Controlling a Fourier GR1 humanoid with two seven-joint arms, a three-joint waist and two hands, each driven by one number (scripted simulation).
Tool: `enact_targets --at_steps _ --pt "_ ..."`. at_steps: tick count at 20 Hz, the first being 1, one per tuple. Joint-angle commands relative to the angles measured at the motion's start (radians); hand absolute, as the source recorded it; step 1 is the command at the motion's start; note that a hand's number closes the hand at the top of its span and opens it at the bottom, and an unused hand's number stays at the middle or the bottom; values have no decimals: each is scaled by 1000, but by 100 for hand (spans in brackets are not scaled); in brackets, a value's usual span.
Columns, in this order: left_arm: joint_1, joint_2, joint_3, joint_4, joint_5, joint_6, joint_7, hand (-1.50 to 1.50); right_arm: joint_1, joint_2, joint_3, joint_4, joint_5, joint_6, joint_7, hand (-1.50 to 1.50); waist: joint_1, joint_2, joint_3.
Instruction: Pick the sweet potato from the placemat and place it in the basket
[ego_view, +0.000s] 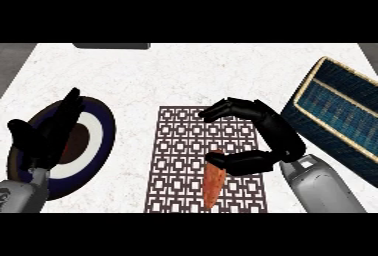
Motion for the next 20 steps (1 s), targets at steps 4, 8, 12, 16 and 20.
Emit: enact_targets --at_steps 4,8,12,16,20 --pt "-32 16 53 68 24 -20 52 0 -69 267 287 -55 344 -314 278 -150 -20 -9 -1" --pt "-48 -31 33 104 -4 -14 31 0 -212 272 314 -61 363 -312 611 -150 -21 -7 -1" --pt "-14 3 54 77 11 -9 64 0 -339 181 214 -102 403 -67 901 -150 -35 -25 -4" --pt "-22 6 58 87 8 -8 70 0 -488 71 190 -56 473 109 1096 -150 -46 -29 -6" --pt "-30 18 66 53 9 -10 97 0 -634 50 59 -80 366 297 1312 -150 -32 -20 -1"
